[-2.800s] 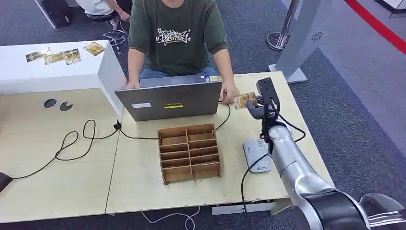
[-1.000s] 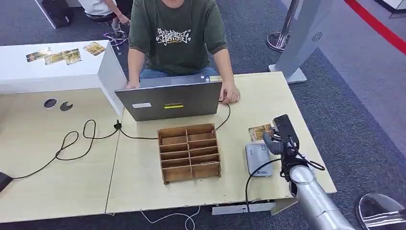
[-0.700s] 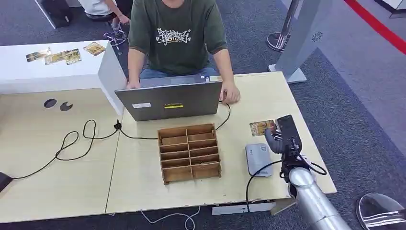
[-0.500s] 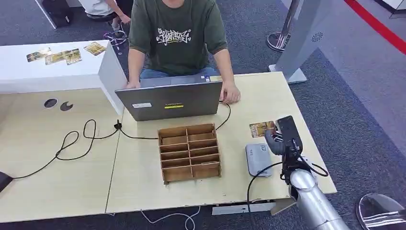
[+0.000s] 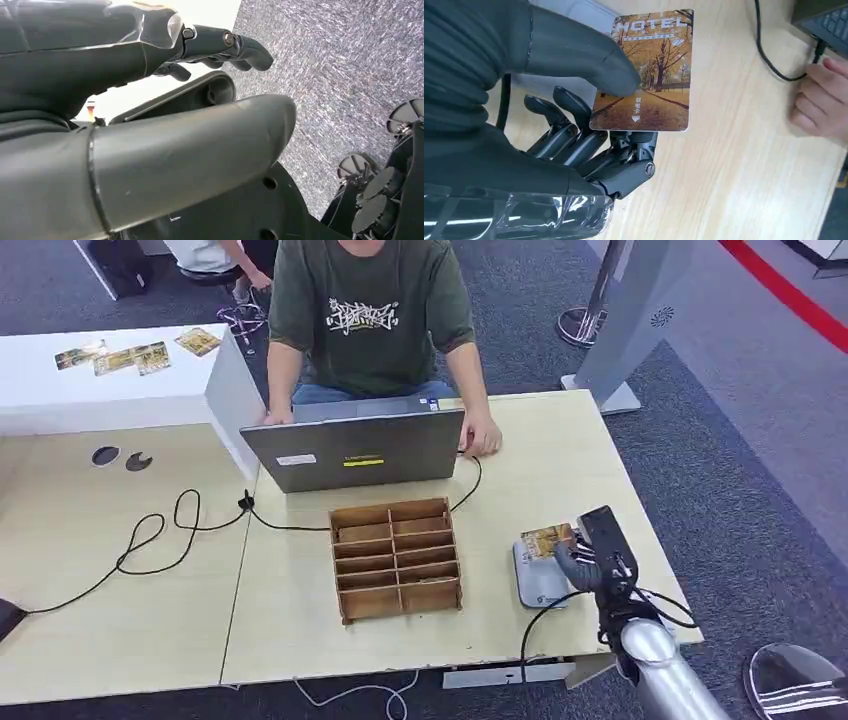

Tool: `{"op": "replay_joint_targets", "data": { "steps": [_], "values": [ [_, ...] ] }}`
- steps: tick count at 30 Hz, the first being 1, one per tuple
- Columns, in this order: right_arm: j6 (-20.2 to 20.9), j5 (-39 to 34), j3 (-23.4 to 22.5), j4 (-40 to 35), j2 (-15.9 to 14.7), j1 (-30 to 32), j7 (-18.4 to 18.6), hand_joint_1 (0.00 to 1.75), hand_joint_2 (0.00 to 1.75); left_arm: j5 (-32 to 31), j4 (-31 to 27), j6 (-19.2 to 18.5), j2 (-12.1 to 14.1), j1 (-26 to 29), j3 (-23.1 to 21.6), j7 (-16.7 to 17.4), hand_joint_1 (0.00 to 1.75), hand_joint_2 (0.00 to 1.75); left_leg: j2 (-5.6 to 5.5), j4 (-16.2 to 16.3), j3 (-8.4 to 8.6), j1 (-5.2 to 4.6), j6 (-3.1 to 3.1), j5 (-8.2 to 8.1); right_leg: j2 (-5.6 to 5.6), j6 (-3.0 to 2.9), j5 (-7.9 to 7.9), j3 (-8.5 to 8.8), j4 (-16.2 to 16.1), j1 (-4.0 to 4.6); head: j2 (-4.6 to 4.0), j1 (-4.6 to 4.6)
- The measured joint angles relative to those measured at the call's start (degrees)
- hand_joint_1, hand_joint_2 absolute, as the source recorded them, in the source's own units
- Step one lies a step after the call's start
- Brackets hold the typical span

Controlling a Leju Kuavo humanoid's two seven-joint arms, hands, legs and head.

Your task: Pass the card to the sensor for recognition and then transmit it.

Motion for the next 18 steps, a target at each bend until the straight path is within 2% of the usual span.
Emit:
{"op": "replay_joint_targets", "data": {
  "steps": [18],
  "values": [
    [1.1, -0.6, 0.5, -0.3, -1.6, 0.9, 0.7, 1.75, 1.75, -0.1, 0.0, 0.1, 0.0, 0.0, 0.1, -0.1, 0.00, 0.00, 0.00, 0.0, -0.01, 0.00, 0.00, 0.00, 0.00, 0.00, 0.00, 0.00, 0.0, 0.00, -0.02, 0.00]
  ]
}}
